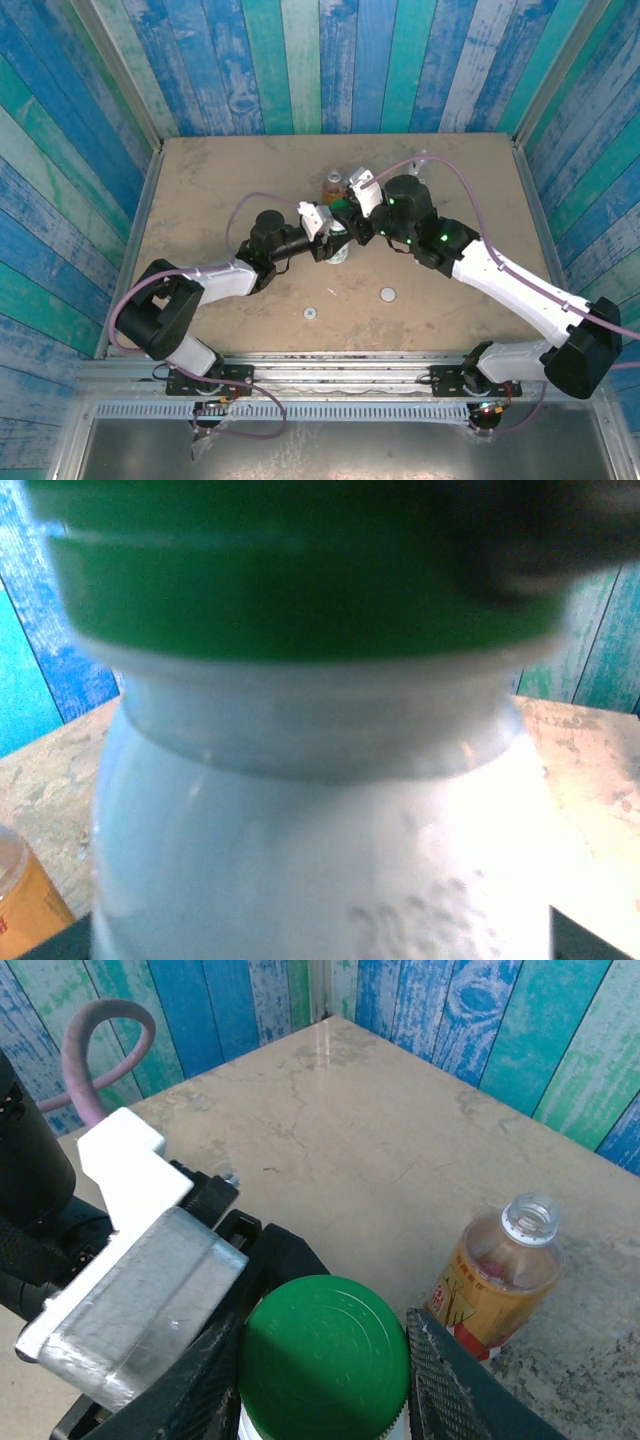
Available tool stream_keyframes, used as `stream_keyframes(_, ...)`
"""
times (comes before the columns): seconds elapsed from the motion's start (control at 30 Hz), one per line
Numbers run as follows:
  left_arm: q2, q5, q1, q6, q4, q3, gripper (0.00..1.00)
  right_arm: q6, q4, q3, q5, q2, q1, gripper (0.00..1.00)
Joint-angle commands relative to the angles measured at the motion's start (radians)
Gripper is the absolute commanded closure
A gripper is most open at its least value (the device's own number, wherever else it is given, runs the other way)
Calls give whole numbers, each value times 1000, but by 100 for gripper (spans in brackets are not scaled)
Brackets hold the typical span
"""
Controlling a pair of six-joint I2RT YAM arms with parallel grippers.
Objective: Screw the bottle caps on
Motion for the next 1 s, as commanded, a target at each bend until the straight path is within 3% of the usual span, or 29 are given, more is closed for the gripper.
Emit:
stream_keyframes(0.0, -19, -2, -2, -13, 84, -16, 21, -16, 16, -20, 7, -23, -52, 99)
stream_keyframes(0.17, -45, 3, -1, -28, 88, -34, 1, -58, 14, -27, 15, -37, -95, 99)
stream_keyframes(0.2, -57, -6, -2, -44, 98, -44, 6, -67, 15, -28, 21, -37, -112, 99)
stream_keyframes(0.43, -153, -177, -2, -117, 188, -195, 6, -94, 161, -15, 78, 37, -244, 99)
stream_keyframes(0.6, -162, -206, -3, -154, 230, -266, 6, -95, 339, 22, 102, 178, -290, 99)
stream_keyframes(0.8, -164, -294, -31, -127, 271, -323, 6, -54, 310, 218, 38, 410, -333, 99)
stream_keyframes(0.97, -169, -295, -40, -83, 297, -346, 6, -26, 294, 328, 29, 551, -337, 98)
